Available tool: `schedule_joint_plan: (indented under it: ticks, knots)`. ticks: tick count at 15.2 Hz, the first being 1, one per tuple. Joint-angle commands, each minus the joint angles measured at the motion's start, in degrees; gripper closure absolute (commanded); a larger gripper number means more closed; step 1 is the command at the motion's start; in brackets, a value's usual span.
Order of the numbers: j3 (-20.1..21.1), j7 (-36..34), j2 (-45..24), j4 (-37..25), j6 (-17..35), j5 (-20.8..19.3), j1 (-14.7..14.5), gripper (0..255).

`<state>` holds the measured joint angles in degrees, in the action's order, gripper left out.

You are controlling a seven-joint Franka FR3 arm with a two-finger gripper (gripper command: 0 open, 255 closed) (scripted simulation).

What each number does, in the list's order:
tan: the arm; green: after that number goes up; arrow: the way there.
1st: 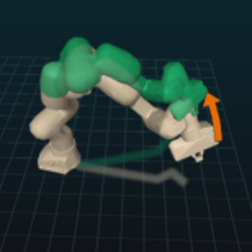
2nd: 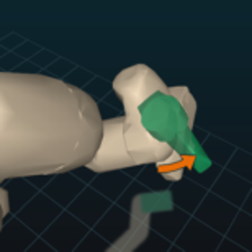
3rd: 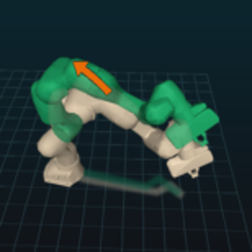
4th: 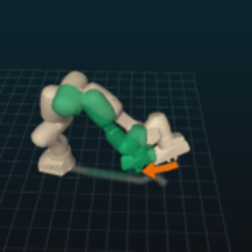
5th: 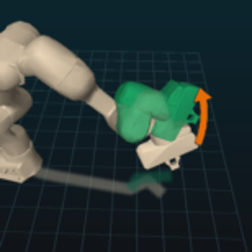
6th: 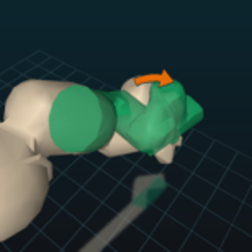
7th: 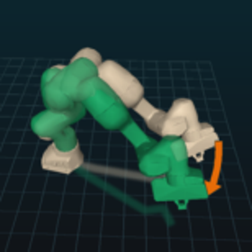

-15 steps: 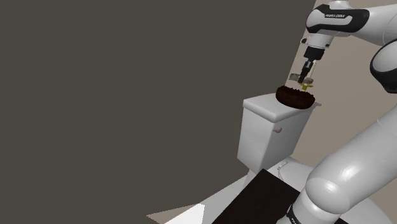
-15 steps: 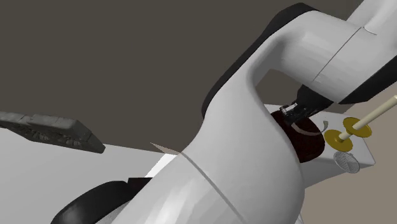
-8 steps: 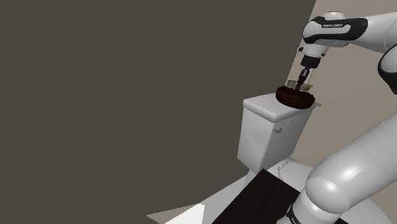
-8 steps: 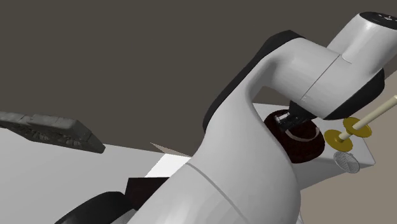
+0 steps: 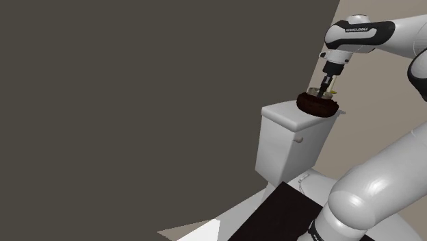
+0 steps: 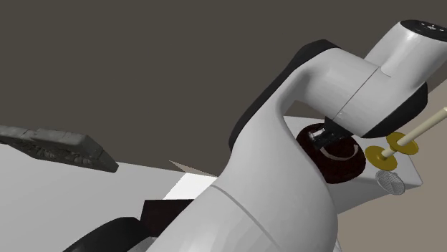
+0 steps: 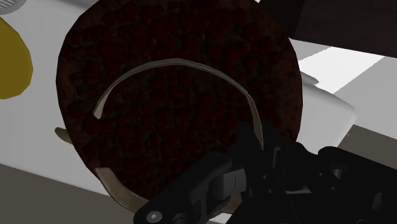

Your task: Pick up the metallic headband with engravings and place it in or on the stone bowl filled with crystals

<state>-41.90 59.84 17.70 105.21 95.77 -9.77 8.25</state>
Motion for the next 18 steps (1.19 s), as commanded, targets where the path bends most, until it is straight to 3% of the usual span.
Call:
schedule_joint_plan:
  ticks: [1, 6, 10, 18]
  knots:
    - [0.0, 0.0, 0.0, 0.0, 0.0, 0.0, 0.0, 0]
    - [0.0, 0.0, 0.0, 0.0, 0.0, 0.0, 0.0, 0]
    - [-0.2, 1.1, -2.0, -9.0, -7.3, 1.3, -0.6, 0]
    - [-0.2, 1.1, -2.0, -9.0, -7.3, 1.3, -0.6, 0]
